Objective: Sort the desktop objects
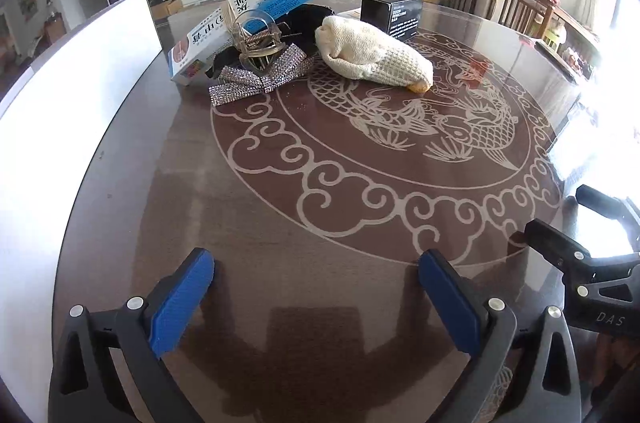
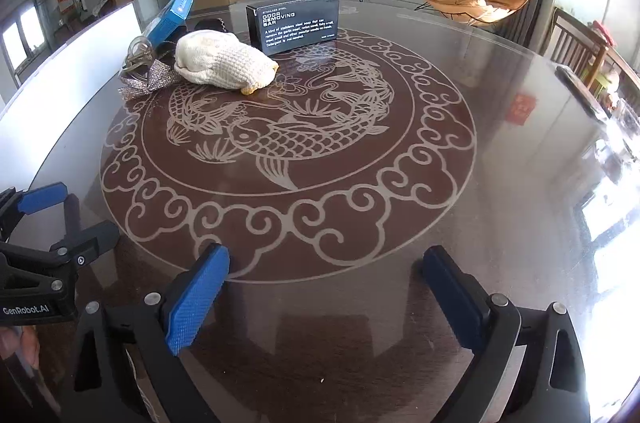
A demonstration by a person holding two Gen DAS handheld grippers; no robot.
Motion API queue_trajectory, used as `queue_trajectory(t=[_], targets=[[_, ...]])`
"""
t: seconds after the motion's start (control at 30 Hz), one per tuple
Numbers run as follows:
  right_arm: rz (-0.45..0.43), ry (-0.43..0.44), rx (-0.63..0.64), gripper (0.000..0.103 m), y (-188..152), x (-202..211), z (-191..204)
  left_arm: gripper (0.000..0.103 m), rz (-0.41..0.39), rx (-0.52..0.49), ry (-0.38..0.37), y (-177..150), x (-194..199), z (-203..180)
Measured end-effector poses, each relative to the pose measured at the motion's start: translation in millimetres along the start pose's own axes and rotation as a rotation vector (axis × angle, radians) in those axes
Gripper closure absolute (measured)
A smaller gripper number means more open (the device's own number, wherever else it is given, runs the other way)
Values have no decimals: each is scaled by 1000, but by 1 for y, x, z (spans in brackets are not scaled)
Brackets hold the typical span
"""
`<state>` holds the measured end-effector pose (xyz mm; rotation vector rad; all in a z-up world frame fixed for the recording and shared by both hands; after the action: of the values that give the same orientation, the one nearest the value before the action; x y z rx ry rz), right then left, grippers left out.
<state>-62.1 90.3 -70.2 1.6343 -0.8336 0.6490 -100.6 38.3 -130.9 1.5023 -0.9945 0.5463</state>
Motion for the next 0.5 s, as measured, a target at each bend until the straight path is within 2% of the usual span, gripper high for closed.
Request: queue_trajectory(t=[0.1, 0.5], targets=[[6, -3, -8, 0, 0, -1, -1, 0, -30, -16, -6, 3, -1, 1], [7, -2, -8, 0, 1, -1, -1, 0, -30, -15, -8, 1, -1, 3]])
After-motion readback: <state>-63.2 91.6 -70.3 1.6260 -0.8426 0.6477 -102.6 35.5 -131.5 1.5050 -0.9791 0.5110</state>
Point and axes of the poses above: each gripper's, at about its wrist camera, not at the fingertips, and x roughly against the way its jaws point, z to its left, y to its top, the point moved 10 cm from there along -x, roughly the way its jaws point, and after that the axes turned 14 degrees about -y, right-handed, at the moved point
